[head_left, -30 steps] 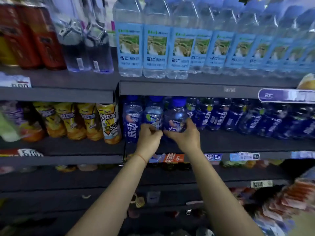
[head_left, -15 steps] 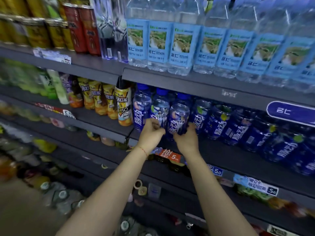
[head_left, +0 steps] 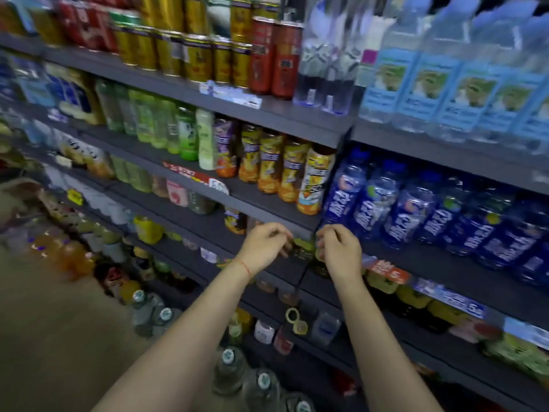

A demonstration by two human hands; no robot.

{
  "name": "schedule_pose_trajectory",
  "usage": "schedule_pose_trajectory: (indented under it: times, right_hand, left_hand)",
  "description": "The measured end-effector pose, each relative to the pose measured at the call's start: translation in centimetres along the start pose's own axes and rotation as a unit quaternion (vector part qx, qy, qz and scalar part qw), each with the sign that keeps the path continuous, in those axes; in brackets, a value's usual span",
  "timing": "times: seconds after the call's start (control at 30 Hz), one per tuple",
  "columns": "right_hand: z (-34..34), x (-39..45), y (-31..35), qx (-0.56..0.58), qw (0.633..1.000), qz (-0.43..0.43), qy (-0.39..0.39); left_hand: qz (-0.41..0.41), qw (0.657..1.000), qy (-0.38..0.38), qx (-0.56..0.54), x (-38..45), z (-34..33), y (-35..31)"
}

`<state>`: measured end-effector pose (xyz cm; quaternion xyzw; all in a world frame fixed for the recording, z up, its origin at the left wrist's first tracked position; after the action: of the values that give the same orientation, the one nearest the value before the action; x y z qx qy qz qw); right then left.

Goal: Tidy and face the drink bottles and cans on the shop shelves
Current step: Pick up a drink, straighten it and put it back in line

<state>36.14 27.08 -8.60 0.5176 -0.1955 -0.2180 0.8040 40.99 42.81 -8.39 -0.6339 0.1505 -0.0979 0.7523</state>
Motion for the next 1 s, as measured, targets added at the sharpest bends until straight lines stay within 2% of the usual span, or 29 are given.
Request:
schedule_pose_trajectory:
  times: [0.17, 0.4, 0.63, 0.87, 1.0]
  right_hand:
    - [-14.6, -5.3, 3.1, -0.06, 0.991, -0.01, 0.117]
    - [-32.5, -10.6, 5.6, -0.126, 0.956, -0.02, 0.265]
    - [-46.3, -8.4, 6.7, -0.152, 0.933, -0.018, 0.326]
    - [-62.0, -1.5, 4.7, -0.171, 0.918, -0.064, 0.353]
    - [-70.4, 2.4, 4.2, -0.23, 0.894, -0.027, 0.382]
  left_hand:
    - [0.027, 0.999, -0.031, 0.016, -1.5, 14.7, 6.4]
    - [0.094, 0.988, -0.115, -0.05, -3.7, 30.7, 14.5]
    - [0.149, 0.97, -0.174, -0.077, 1.2, 41.6, 20.4]
    - [0.215, 0.959, -0.184, -0.017, 11.8, 52.8, 26.3]
    - [0.239, 0.948, -0.208, -0.01, 17.2, 58.7, 29.9]
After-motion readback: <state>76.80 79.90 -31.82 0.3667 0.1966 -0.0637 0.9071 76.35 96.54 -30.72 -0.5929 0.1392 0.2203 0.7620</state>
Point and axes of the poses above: each hand's wrist, its own x-axis towards the middle knuckle, its own z-axis out of the back of the hand, y = z × x, the point moved 2 cm from there along x, towards the middle knuckle, and after that the axes turned 6 degrees about -x, right-handed, at the moved point
